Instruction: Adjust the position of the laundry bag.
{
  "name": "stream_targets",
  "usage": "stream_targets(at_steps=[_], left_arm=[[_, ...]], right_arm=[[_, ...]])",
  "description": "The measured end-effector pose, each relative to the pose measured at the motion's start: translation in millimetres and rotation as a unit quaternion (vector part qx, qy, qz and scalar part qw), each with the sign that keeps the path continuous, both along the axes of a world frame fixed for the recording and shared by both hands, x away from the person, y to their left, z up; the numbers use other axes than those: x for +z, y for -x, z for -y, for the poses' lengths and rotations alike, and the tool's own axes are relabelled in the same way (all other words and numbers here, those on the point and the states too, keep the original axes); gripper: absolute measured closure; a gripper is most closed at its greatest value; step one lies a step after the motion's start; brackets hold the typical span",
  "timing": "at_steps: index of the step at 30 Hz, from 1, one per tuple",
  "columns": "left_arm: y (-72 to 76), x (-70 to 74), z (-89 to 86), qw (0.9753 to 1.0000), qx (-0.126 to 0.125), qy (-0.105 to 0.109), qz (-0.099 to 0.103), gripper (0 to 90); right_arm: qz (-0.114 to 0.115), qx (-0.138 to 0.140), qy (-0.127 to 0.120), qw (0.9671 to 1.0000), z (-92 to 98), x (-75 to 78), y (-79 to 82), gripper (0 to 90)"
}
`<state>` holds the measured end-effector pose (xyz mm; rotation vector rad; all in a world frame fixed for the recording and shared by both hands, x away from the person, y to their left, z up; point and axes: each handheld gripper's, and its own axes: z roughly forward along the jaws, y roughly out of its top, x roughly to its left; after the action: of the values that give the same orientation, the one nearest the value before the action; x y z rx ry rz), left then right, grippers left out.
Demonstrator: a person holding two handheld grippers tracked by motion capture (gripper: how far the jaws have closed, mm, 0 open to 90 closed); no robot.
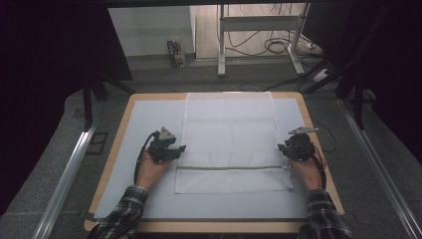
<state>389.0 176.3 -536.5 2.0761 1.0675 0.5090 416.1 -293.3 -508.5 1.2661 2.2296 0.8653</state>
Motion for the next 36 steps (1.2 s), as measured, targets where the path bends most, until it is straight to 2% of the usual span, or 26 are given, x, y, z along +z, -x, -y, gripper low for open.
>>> stream_targets(at_steps=[5,6,8,12,14,17,21,23,27,36], left_arm=[[-3.0,-6.3,8.7,0.9995,-0.006,-0.029,-0.008,49.7],[-2.9,-7.2,9.7,0.9997,-0.006,-0.021,-0.006,51.1],[-4.1,-7.1,10.4,0.9997,-0.011,-0.015,-0.014,55.5],[-4.1,-7.5,10.1,0.9994,-0.017,0.004,-0.029,67.9],[-4.8,-7.7,9.3,0.9992,-0.012,0.013,-0.036,69.0],[-5.0,-8.0,8.7,0.9989,-0.007,0.021,-0.041,70.3],[-5.2,-8.2,7.7,0.9988,-0.004,0.026,-0.042,76.2],[-5.7,-8.9,6.6,0.9984,-0.004,0.035,-0.044,80.6],[-5.4,-8.6,7.8,0.9981,-0.008,0.038,-0.048,87.6],[-4.0,-5.7,6.6,0.9982,-0.014,0.032,-0.049,89.0]], right_arm=[[-0.009,-0.001,0.002,1.0000,-1.2,-2.7,-2.1,64.2],[-0.010,0.002,0.006,0.9999,-1.6,-3.5,-2.4,64.3],[-0.017,0.004,0.011,0.9998,-3.6,-5.2,-3.2,64.8],[-0.028,-0.002,-0.007,0.9996,-1.7,-5.9,-3.9,66.1],[-0.032,-0.003,-0.013,0.9994,-0.9,-5.6,-4.1,69.8],[-0.042,-0.001,-0.020,0.9989,-1.1,-4.8,-4.0,80.2],[-0.045,0.001,-0.026,0.9986,-1.5,-4.9,-3.9,83.5],[-0.050,0.002,-0.032,0.9982,-0.7,-4.6,-3.9,86.5],[-0.051,0.003,-0.029,0.9983,-1.4,-4.2,-3.7,87.5],[-0.054,0.005,-0.043,0.9976,2.3,-1.3,-2.1,87.6]])
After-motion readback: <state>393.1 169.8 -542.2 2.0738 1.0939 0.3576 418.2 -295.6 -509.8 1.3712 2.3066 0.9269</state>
